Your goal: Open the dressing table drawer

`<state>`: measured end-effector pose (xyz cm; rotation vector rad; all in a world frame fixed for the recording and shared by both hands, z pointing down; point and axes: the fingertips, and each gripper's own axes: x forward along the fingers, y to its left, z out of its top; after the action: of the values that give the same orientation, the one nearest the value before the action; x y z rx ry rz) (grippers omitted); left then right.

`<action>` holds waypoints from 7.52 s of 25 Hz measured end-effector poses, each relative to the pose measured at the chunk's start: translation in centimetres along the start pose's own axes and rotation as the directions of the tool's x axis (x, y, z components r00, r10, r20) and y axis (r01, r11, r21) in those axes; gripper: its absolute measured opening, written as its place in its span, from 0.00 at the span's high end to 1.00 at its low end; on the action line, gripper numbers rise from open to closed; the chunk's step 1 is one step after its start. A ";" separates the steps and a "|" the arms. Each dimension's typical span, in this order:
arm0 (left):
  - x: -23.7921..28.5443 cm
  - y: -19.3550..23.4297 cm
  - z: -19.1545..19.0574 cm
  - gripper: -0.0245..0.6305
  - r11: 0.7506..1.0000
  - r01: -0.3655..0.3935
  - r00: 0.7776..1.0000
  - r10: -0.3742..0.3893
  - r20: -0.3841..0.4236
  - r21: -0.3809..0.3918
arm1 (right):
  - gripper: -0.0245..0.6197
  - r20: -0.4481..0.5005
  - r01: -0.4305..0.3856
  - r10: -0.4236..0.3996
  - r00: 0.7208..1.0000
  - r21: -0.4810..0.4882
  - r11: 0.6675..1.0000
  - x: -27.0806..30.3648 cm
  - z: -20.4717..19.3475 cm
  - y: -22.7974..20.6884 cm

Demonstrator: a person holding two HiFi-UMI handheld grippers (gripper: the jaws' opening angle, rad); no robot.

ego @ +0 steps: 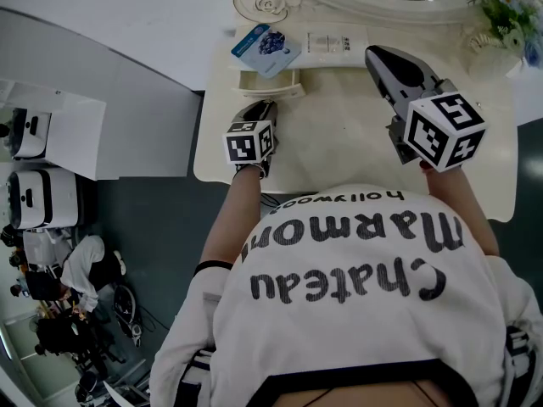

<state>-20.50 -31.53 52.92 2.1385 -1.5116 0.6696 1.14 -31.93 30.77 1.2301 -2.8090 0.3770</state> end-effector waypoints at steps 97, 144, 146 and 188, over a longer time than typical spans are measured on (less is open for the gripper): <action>-1.5 -0.7 -1.1 0.84 0.999 0.004 1.000 -0.004 0.000 -0.041 | 0.92 -0.033 0.015 -0.015 0.999 -0.013 1.000 -2.0 -1.1 1.7; -15.8 -4.8 11.7 0.93 0.966 0.247 0.886 -0.193 0.421 -0.077 | 0.92 0.045 -0.043 0.038 0.998 0.112 0.993 0.0 0.5 11.1; -17.8 -5.4 12.5 0.93 0.962 0.268 0.862 -0.214 0.459 -0.055 | 0.92 0.058 -0.047 0.040 0.998 0.122 0.991 -0.1 0.9 12.2; -32.9 -8.0 6.3 0.93 0.962 0.272 0.787 -0.230 0.573 0.012 | 0.92 0.027 0.058 -0.057 0.998 -0.033 0.998 -8.7 -2.3 23.6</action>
<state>-21.48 -8.54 27.30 2.5575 -1.4359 -0.1489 -10.31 -9.72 27.03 1.3148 -2.7818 0.3112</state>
